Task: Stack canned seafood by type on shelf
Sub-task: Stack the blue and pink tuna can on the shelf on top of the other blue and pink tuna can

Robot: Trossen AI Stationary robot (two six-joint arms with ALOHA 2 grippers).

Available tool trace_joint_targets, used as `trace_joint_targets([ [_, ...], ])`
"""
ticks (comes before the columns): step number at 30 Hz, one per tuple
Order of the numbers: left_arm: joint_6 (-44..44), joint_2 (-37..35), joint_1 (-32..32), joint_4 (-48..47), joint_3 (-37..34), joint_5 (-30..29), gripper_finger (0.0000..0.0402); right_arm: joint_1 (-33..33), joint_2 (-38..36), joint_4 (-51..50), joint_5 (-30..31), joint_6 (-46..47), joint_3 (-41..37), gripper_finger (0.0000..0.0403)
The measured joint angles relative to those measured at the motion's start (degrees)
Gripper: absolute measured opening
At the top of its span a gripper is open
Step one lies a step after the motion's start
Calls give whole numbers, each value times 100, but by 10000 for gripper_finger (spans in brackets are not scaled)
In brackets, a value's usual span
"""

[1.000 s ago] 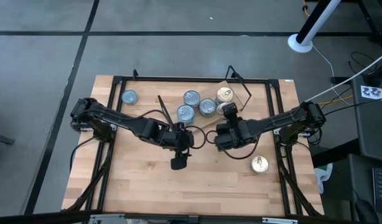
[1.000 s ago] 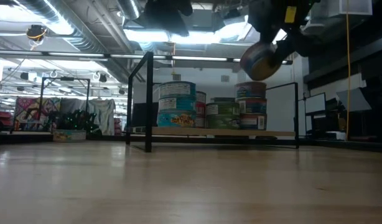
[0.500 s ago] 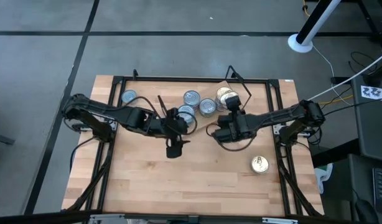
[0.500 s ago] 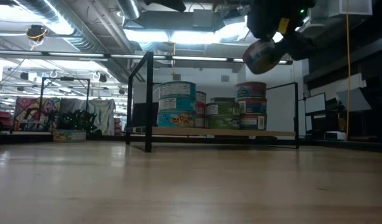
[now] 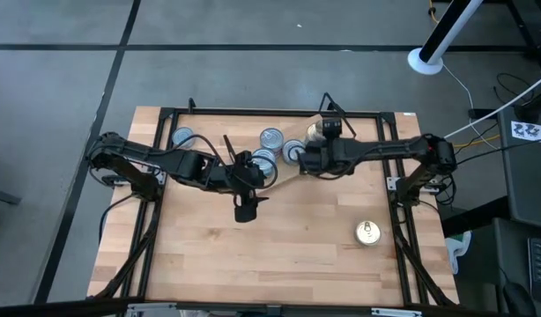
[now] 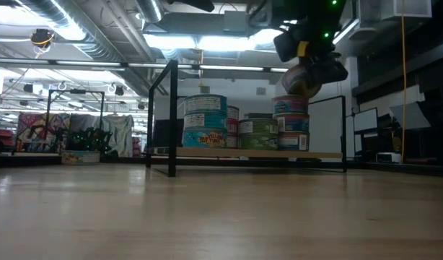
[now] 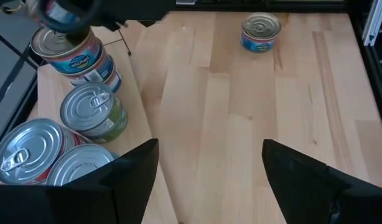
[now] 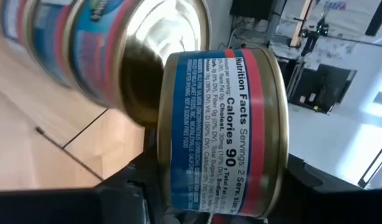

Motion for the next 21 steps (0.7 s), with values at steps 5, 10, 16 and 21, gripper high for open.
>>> trace_joint_targets([
  [5,42,1,0,0,0,-4,282,-256,0,418,-2,-256,0,191],
  [10,44,2,0,0,0,-6,282,-330,0,840,-50,-592,0,191],
  [16,45,2,0,1,0,-6,282,-319,0,1346,-260,-1004,9,191],
  [21,46,2,-2,1,0,-5,282,-319,0,1352,-257,-1200,9,191],
])
